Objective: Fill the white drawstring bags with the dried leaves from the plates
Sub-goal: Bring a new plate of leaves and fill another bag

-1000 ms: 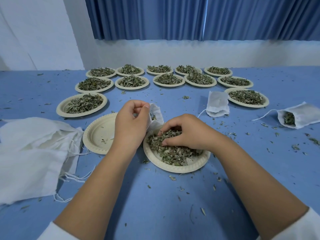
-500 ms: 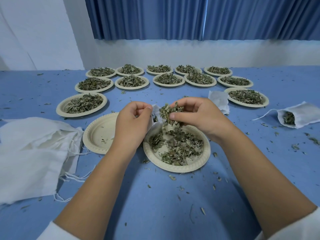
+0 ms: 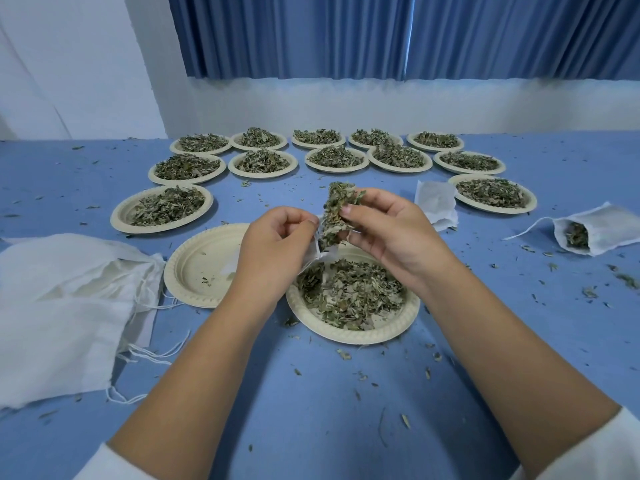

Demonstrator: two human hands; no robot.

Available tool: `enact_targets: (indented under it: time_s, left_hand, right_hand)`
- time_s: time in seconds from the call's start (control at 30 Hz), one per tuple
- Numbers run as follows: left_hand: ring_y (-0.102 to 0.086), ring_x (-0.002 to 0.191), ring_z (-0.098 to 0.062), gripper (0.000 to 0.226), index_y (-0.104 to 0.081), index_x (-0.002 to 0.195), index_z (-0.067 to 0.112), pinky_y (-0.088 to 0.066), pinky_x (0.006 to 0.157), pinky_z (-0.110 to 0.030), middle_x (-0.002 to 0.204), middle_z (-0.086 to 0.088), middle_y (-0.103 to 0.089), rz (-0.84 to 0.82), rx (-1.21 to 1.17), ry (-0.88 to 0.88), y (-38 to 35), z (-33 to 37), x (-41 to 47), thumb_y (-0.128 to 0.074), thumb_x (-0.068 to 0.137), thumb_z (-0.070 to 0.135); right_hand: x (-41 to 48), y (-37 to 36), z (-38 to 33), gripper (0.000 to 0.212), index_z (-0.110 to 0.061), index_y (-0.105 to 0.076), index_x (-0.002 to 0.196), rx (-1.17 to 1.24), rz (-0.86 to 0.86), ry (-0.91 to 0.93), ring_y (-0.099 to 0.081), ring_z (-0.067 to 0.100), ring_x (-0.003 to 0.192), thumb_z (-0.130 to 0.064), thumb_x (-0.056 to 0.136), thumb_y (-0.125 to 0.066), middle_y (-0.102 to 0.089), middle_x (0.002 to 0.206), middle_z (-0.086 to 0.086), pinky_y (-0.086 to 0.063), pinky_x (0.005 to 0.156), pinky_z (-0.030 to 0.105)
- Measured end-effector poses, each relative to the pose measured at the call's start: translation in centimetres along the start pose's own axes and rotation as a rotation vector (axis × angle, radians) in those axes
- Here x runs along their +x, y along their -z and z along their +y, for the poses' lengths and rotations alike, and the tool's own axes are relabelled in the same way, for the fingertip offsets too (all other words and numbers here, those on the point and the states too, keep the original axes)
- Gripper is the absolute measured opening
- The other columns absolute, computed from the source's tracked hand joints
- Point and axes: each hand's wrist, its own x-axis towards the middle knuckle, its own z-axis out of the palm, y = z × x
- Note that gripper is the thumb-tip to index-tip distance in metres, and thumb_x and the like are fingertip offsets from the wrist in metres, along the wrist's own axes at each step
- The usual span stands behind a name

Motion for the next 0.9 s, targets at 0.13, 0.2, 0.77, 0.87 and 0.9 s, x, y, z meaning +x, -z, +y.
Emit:
enact_targets:
  time_s: [0.13,0.2,0.77,0.87,0.9]
  left_hand:
    - [-0.050,0.046,0.002,0.014,-0.068,0.080,0.024,-0.039,0.044,-0.010,0.055,0.015,-0.058,0.006,-0.001,0.035,0.0,0.0,0.0,-0.061,0.090,0.016]
    - [-0.044,0.041,-0.002,0.012,-0.067,0.082,0.022,-0.034,0.040,-0.012,0.050,0.013,-0.054,-0.009,-0.023,0.053,0.0,0.1,0.0,-0.061,0.091,0.016]
    - [-0.043,0.041,0.002,0.010,-0.067,0.082,0.023,-0.032,0.045,-0.015,0.045,0.018,-0.049,-0.028,-0.039,0.077,-0.2,-0.3,0.3,-0.063,0.091,0.019]
    - [-0.047,0.042,0.005,0.011,-0.067,0.081,0.022,-0.034,0.041,-0.009,0.049,0.019,-0.057,-0.035,-0.024,0.058,-0.4,-0.4,0.1,-0.064,0.091,0.019]
    - [-0.048,0.043,0.004,0.011,-0.066,0.081,0.022,-0.034,0.041,-0.009,0.051,0.018,-0.058,-0.038,-0.023,0.057,-0.5,-0.4,0.1,-0.064,0.091,0.018]
  right_hand:
    - [0.1,-0.1,0.1,0.016,-0.008,-0.066,0.095,0.026,-0.002,0.003,-0.070,0.008,0.073,0.006,0.085,-0.066,-0.073,0.078,-0.002,-0.057,0.065,0.021]
    - [0.0,-0.2,0.4,0.017,-0.010,-0.065,0.093,-0.017,-0.002,-0.007,-0.070,0.008,0.073,0.005,0.084,-0.067,-0.073,0.076,-0.004,-0.056,0.064,0.020]
    - [0.1,-0.2,1.9,0.023,-0.025,-0.062,0.068,-0.843,0.149,0.243,-0.044,0.004,0.053,-0.009,0.073,-0.078,-0.055,0.054,-0.018,-0.037,0.052,0.014]
    - [0.1,-0.2,2.3,0.025,-0.027,-0.060,0.069,-0.995,0.156,0.332,-0.051,0.002,0.062,-0.010,0.071,-0.078,-0.059,0.069,-0.015,-0.037,0.059,0.008]
    - [0.1,-0.2,2.4,0.023,-0.026,-0.062,0.073,-1.043,0.150,0.352,-0.052,0.000,0.066,-0.010,0.071,-0.078,-0.058,0.073,-0.015,-0.036,0.062,0.005]
